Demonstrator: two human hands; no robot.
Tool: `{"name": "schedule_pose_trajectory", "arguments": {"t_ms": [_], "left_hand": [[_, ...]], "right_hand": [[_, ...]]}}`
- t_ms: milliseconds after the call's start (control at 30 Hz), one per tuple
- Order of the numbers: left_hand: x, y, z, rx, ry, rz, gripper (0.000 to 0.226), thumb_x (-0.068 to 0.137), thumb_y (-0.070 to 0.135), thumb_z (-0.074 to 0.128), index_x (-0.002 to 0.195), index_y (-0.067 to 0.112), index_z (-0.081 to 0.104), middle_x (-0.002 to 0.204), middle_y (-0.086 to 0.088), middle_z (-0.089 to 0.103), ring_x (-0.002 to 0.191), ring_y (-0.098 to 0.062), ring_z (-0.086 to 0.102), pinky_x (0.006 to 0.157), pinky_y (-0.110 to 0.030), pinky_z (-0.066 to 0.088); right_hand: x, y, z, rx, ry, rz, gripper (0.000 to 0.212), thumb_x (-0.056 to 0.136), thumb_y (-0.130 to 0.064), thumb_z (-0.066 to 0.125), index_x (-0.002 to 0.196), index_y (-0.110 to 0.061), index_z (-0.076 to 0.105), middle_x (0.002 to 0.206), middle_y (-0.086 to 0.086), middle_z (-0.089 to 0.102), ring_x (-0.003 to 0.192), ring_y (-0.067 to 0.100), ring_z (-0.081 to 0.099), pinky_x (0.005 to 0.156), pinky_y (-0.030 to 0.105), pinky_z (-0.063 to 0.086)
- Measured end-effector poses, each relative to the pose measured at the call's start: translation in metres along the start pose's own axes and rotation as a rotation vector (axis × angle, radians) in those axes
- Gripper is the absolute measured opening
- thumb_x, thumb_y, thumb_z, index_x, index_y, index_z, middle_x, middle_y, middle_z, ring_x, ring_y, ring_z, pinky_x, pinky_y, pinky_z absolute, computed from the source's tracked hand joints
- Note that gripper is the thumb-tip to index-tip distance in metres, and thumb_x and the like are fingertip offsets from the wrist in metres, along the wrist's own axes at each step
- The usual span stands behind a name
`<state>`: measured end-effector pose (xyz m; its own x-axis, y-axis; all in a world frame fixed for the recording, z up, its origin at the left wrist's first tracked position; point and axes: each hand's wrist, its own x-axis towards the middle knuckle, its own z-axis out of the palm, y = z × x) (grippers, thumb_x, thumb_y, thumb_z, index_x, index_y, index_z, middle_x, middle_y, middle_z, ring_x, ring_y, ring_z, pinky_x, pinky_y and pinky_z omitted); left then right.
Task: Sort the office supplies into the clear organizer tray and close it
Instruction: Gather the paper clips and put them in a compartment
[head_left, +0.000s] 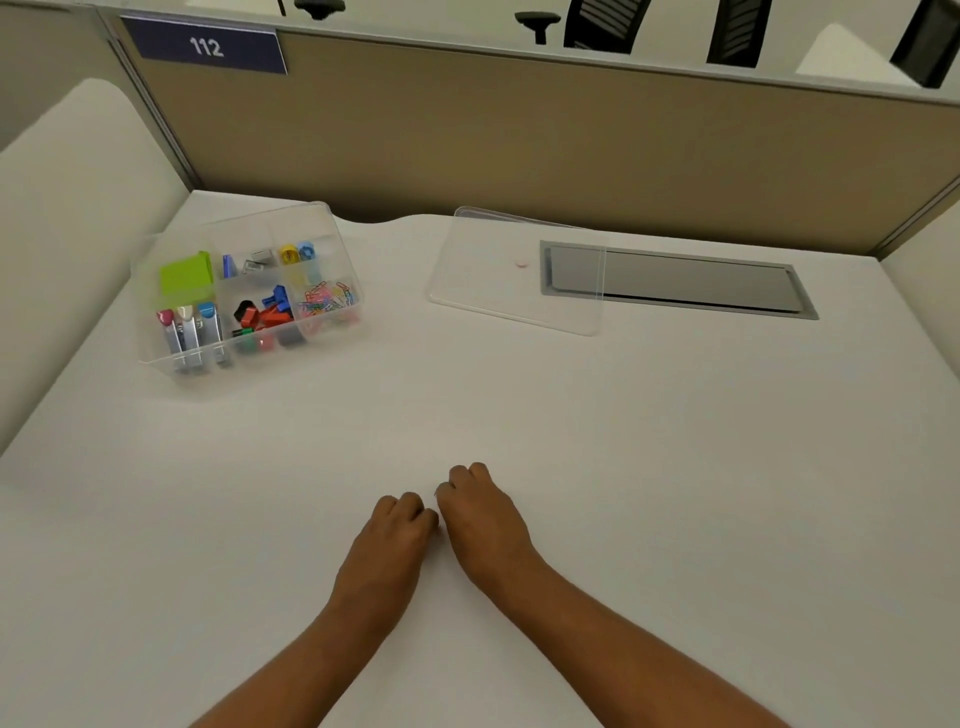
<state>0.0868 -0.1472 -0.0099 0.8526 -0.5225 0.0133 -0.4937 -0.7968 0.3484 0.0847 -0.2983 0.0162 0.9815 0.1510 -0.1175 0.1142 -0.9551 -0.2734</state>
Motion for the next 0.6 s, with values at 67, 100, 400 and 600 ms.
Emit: {"name": "schedule_pose_trajectory", "arguments": {"t_ms": [67,100,400,600], "left_hand": [[0.005,-0.002,0.0,-0.023,0.005,-0.059,0.022,0.074,0.0,0.083,0.084,0.017,0.072,0.082,0.002,0.063,0.073,-0.017,0.054,0.053,-0.029,0.052],[0.007,-0.004,-0.001,-0.03,0.005,-0.082,0.021,0.075,-0.001,0.081,0.082,0.016,0.072,0.082,0.002,0.064,0.073,-0.017,0.055,0.054,-0.031,0.053],[-0.013,-0.021,-0.009,0.056,-0.029,0.016,0.039,0.058,-0.002,0.086,0.09,0.016,0.071,0.092,0.003,0.068,0.086,-0.02,0.066,0.046,-0.029,0.054],[-0.002,-0.029,-0.016,0.031,0.011,0.062,0.035,0.067,-0.009,0.079,0.085,0.017,0.065,0.082,0.001,0.061,0.076,-0.022,0.059,0.047,-0.033,0.05]], "right_hand": [[0.002,0.006,0.008,0.027,0.09,0.012,0.025,0.076,0.005,0.079,0.076,-0.014,0.063,0.08,0.002,0.06,0.081,0.019,0.056,0.05,0.028,0.043],[0.003,0.01,0.014,0.032,0.143,0.018,0.029,0.071,0.004,0.082,0.071,-0.015,0.062,0.075,0.0,0.058,0.075,0.018,0.055,0.046,0.028,0.045],[0.0,0.021,0.006,0.574,0.354,0.372,0.019,0.078,0.004,0.065,0.08,-0.014,0.072,0.084,-0.01,0.068,0.078,0.006,0.064,0.071,0.017,0.051],[-0.002,0.025,-0.013,0.985,0.364,0.616,0.022,0.084,-0.003,0.073,0.084,-0.023,0.079,0.08,-0.009,0.077,0.079,0.002,0.073,0.076,0.017,0.056]]}}
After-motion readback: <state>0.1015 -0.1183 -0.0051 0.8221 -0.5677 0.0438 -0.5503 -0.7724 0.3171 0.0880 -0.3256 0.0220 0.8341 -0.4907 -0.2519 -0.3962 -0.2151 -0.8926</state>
